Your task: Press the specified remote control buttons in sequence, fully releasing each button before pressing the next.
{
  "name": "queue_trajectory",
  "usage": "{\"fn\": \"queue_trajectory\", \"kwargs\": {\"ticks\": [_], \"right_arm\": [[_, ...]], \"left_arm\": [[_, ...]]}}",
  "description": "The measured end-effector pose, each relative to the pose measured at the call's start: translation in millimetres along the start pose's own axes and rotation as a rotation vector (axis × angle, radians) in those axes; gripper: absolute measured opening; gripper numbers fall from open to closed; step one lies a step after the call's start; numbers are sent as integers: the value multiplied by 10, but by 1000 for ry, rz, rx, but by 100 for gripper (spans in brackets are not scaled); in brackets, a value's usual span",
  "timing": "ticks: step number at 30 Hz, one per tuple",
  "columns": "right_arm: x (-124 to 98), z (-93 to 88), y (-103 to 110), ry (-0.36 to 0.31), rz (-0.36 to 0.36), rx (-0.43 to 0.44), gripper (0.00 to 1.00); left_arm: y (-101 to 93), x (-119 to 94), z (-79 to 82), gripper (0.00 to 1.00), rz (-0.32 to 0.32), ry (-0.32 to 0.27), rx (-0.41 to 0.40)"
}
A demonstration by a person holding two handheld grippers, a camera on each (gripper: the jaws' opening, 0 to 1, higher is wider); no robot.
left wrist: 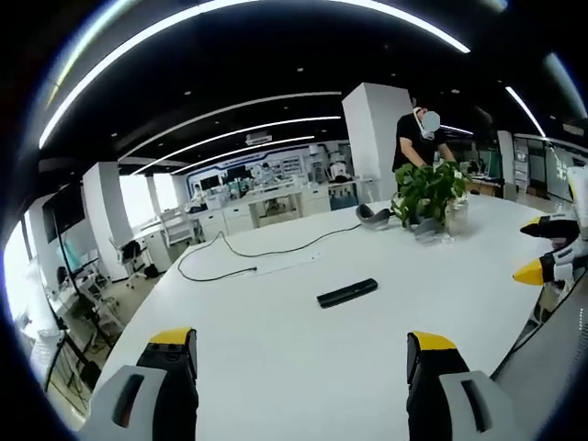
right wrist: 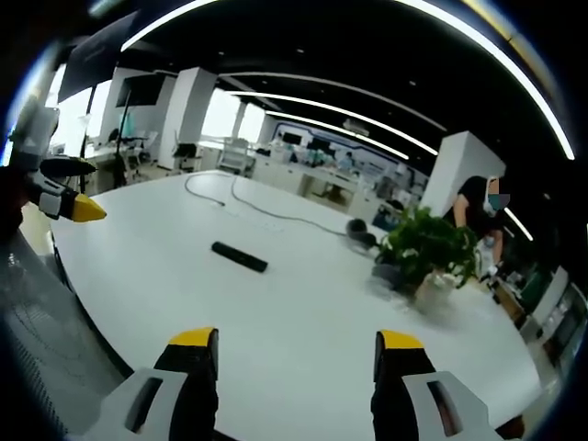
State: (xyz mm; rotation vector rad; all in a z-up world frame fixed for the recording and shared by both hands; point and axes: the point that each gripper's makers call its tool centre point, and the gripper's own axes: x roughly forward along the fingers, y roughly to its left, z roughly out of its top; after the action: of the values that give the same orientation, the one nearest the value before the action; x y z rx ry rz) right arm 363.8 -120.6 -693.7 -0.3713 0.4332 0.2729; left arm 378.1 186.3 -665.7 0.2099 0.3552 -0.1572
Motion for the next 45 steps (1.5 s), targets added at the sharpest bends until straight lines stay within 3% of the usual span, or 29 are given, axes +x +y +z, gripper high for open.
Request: {"fn": "queue_trajectory", "kwargs": {"ticks": [8,19,28,31,37,41,45], "right_arm": [[8,-17,22,9,13,5,63],[14,-34,48,24,29,12,57],[19,-55,51,34,31,13,53],[19,-64,45,39,29,17,50],[25,-83,41,49,32,31,44],[30,-101,43,58,35,31,41],[34,-122,28,68,28,31,37]], "left_arm": [[23,205,173,98,-46,5,71],[-131,714,327,94,-203,61,225],[-313,1250,324,84,-343,142,291],[-385,1391,302,83,-392,184,314],[-475,1631,351,82,-460,214,381],[-545,1800,281,82,-530,274,430],[-551,1974,255,78,-540,296,484]]}}
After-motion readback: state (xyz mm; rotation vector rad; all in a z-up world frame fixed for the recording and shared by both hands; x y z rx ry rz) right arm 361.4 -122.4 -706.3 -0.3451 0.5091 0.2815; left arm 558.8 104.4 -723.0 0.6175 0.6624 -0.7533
